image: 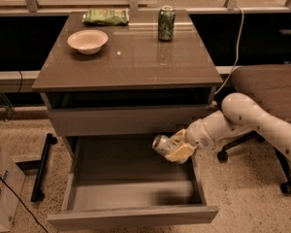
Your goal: Pick 7up can from middle drawer and place on counter
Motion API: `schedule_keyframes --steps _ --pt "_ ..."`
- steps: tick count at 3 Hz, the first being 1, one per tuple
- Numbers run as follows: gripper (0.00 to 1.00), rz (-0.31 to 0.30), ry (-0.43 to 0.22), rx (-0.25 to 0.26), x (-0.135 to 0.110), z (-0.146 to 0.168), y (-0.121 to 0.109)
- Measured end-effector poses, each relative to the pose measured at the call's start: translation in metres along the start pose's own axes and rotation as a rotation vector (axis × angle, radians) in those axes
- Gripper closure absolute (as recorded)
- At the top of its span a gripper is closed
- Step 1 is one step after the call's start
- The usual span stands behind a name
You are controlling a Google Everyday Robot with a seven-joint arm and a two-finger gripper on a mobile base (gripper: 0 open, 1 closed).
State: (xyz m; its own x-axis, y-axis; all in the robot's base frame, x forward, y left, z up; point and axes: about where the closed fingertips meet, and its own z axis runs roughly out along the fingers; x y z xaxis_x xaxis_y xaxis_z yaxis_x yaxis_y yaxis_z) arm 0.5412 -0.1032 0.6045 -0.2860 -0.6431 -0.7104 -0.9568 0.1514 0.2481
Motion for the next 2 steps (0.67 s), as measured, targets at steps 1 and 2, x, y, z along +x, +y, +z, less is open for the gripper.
schedule_keyframes --steps 1,2 --pt "1.0 -0.273 -0.119 -0.027 -0.069 -0.08 0.011" --pt "1.0 -0.438 -0.187 -0.01 -0.116 -0.133 0.012"
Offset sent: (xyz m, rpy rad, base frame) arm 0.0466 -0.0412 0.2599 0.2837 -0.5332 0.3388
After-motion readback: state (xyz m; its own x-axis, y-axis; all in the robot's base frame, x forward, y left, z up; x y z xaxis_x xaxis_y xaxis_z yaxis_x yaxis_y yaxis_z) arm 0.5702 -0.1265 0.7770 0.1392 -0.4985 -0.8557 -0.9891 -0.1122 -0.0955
